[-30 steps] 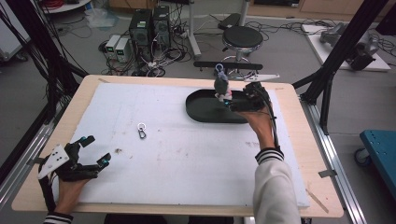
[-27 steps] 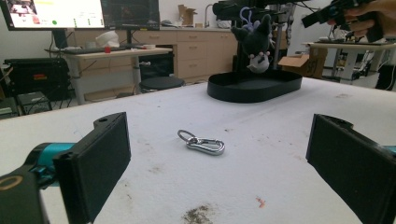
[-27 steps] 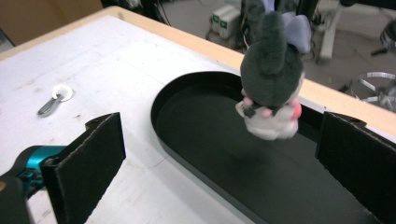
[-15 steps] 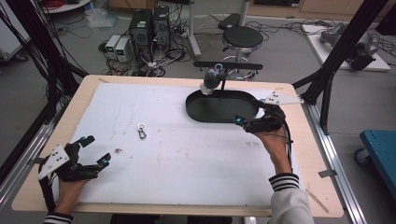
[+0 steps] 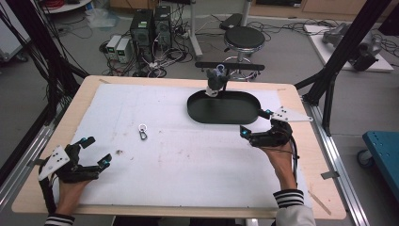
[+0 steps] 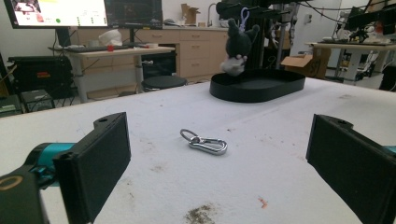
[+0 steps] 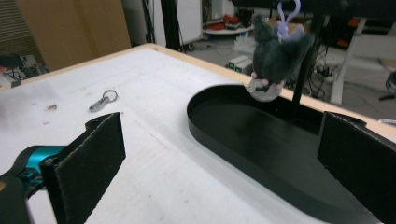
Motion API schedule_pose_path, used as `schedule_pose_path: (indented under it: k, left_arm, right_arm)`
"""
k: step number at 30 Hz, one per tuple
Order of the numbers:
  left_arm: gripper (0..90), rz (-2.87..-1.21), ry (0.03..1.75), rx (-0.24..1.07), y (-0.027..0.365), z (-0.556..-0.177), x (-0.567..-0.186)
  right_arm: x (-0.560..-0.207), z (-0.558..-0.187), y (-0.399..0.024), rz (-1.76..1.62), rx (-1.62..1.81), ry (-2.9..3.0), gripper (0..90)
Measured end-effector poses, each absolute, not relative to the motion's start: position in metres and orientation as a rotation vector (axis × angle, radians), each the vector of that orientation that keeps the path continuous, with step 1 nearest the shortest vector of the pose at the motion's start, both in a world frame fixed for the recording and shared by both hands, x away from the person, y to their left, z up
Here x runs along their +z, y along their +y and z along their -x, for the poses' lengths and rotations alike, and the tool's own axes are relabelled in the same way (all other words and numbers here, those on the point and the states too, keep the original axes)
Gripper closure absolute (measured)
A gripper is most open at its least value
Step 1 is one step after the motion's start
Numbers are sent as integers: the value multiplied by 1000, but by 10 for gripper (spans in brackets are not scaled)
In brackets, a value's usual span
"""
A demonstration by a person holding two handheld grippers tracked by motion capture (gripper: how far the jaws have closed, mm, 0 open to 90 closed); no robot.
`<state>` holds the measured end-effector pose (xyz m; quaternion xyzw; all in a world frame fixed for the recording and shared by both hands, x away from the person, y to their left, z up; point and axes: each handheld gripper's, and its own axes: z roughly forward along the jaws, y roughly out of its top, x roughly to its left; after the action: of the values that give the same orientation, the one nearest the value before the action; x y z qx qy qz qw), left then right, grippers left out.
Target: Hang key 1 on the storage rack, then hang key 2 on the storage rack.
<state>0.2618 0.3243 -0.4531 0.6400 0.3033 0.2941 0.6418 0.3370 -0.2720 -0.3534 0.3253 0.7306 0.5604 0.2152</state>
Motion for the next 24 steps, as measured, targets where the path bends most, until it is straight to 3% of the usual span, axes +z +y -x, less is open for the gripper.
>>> schedule_pose_path:
  k: [17,24]
  left_arm:
    - [69,-1460,698,663,324,-263,-452]
    - [69,-1541,701,633,321,-273,-438]
  right_arm:
    - [-351,-336,-271,-874,1572,2022,7]
    - [-351,-335,-272,-833,1598,2019,6]
